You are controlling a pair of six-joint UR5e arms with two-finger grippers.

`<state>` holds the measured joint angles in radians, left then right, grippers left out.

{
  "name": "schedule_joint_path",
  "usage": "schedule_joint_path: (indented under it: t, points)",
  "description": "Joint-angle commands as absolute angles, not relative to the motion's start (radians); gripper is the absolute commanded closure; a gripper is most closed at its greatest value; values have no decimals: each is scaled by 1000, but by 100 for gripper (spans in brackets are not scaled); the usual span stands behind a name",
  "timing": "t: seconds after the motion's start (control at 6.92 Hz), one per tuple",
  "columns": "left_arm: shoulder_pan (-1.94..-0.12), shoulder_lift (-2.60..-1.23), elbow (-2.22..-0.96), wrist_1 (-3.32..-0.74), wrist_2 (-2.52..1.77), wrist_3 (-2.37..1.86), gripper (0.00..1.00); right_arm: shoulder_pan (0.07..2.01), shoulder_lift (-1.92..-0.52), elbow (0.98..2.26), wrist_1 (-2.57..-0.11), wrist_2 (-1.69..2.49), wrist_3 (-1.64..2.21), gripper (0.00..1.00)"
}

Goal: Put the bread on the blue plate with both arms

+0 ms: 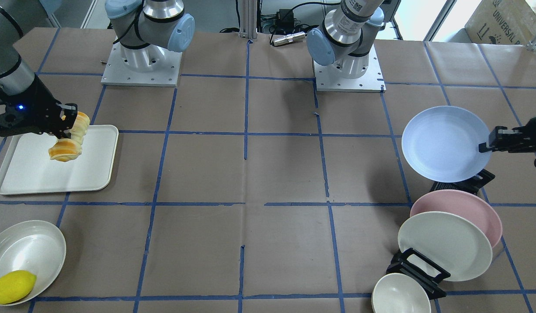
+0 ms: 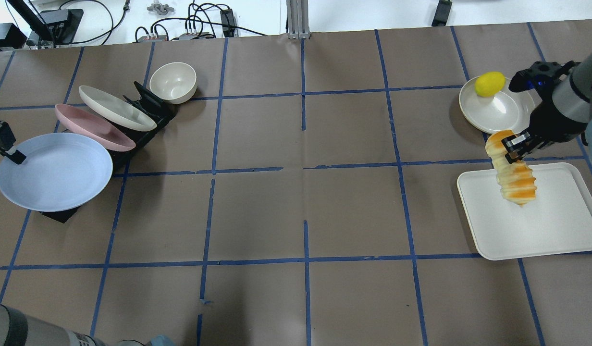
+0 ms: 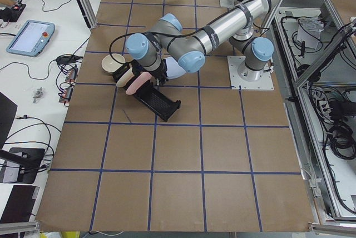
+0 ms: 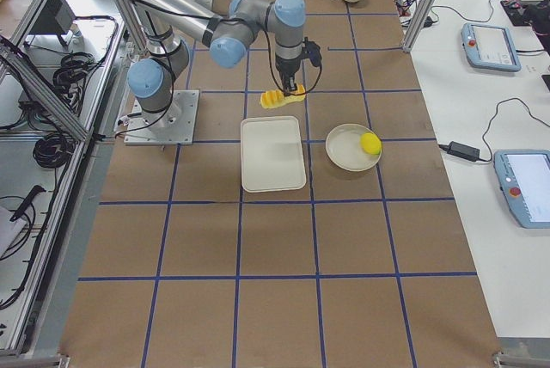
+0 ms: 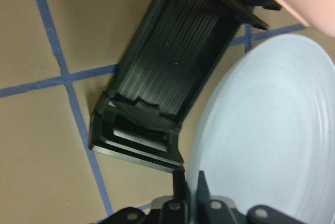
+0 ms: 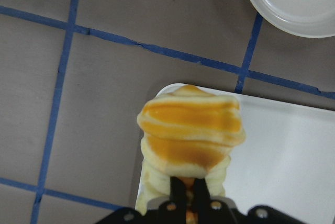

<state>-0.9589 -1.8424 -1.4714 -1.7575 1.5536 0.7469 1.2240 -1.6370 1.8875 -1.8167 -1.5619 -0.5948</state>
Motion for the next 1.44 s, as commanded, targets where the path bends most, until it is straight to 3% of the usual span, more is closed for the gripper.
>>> schedule_joint_path:
  t: [0.0, 0.29, 0.58, 1.3]
  points:
    - [-1098, -1685, -1628, -1756, 1475, 555, 89, 1352, -1620, 1633, -1523, -1562, -420, 98]
    - [-1294, -1681, -1663, -1694, 1378, 381, 89, 1477, -1539, 1414, -1352, -1557, -272, 98]
    - [-1438, -1777, -1663, -1539, 1295, 322, 89, 1601, -1442, 1249, -1286, -1537, -135, 97]
    - [-1640, -2051, -1663, -1064, 1167, 238, 88, 1623, -1424, 1317, -1262, -1454, -109, 98]
